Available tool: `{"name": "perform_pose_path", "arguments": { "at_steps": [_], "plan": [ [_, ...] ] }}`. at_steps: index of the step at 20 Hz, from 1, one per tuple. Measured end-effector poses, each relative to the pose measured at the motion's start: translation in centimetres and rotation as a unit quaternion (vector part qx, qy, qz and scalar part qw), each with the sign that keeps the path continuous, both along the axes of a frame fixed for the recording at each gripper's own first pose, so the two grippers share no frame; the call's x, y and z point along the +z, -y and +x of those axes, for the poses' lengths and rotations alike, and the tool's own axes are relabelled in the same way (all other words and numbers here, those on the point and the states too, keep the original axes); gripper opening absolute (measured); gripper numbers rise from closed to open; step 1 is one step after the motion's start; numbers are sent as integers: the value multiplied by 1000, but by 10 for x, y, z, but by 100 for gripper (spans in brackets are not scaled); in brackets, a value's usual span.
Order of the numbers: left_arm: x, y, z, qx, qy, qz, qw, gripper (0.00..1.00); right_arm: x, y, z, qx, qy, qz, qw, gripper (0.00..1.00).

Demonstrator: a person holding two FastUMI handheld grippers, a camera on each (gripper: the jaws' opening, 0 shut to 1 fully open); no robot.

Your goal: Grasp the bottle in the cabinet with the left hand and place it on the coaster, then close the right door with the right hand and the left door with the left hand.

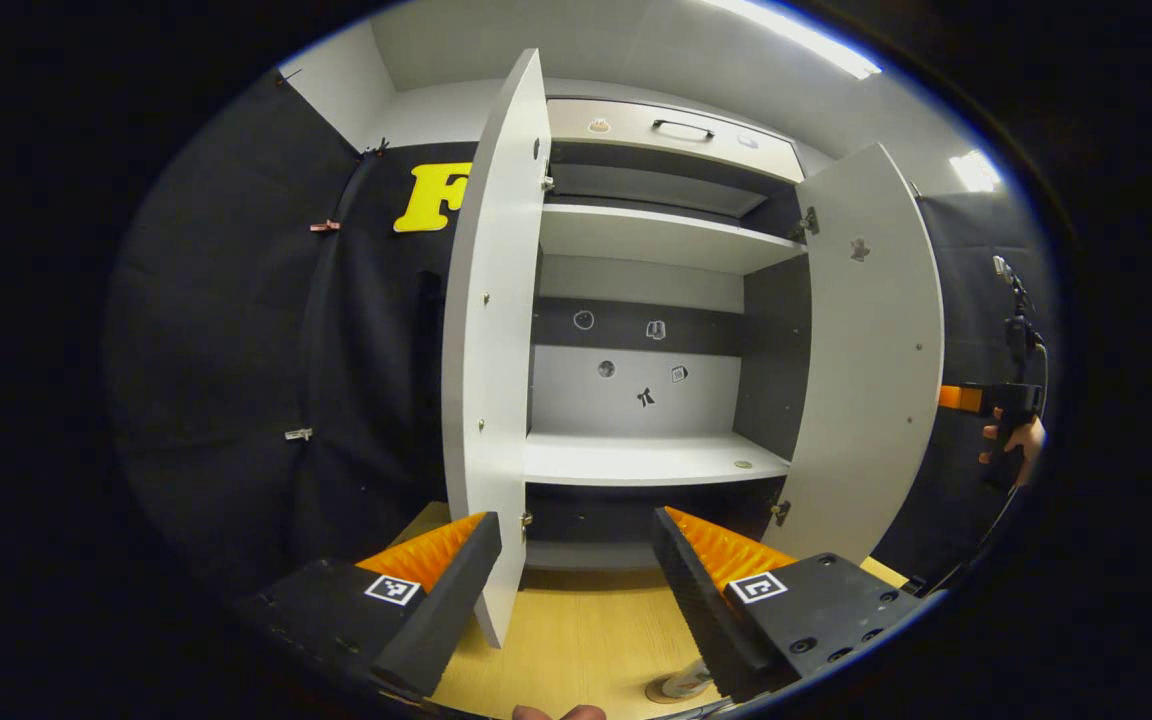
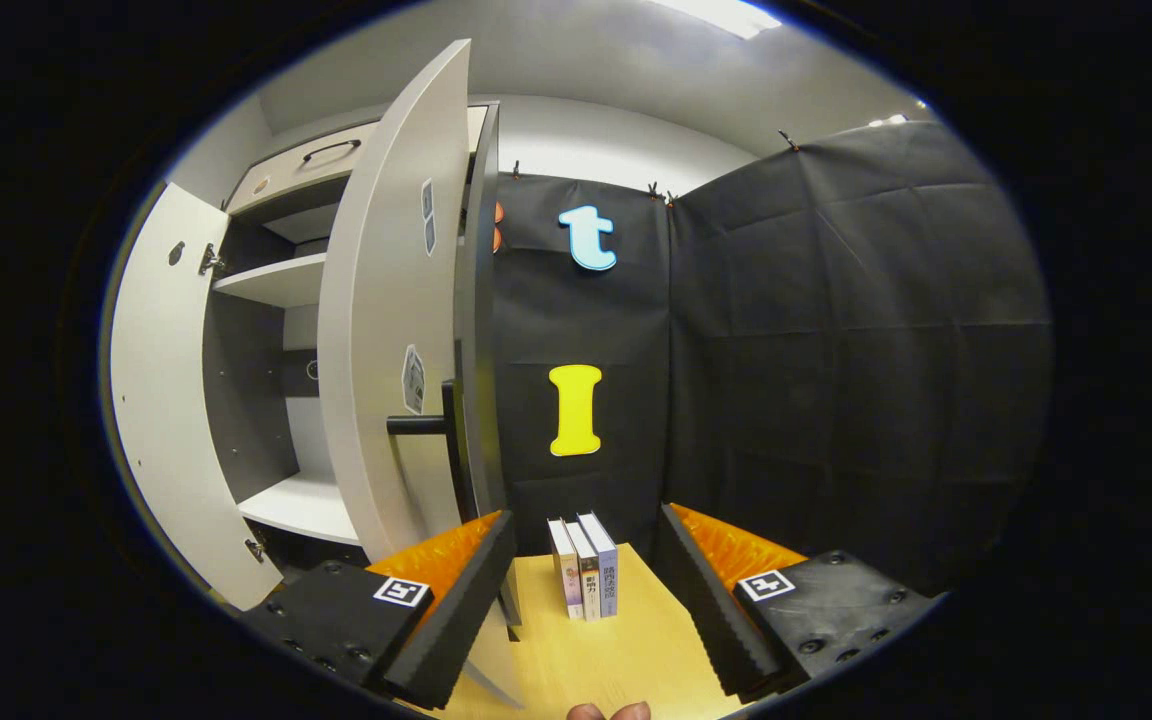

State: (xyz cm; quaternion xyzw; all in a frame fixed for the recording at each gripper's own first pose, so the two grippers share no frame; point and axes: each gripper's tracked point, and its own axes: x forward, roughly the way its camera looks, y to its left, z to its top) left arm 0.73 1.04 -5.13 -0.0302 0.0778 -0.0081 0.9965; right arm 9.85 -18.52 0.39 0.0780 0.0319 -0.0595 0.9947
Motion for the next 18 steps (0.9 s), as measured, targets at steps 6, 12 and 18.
{"name": "perform_pose_path", "arguments": {
  "at_steps": [6, 12, 18],
  "plan": [
    [-4, -13, -7, 14, -3, 8, 1000, 96, 1, -47, -7, 51, 2, 25, 998, 97],
    [-7, -19, -14, 16, -5, 16, 1000, 96, 2, -127, 1, 130, -1, 60, 990, 98],
    [-6, -36, -23, 33, -8, 23, 999, 96, 0, -206, 18, 195, -2, 53, 979, 98]
  ]
}}
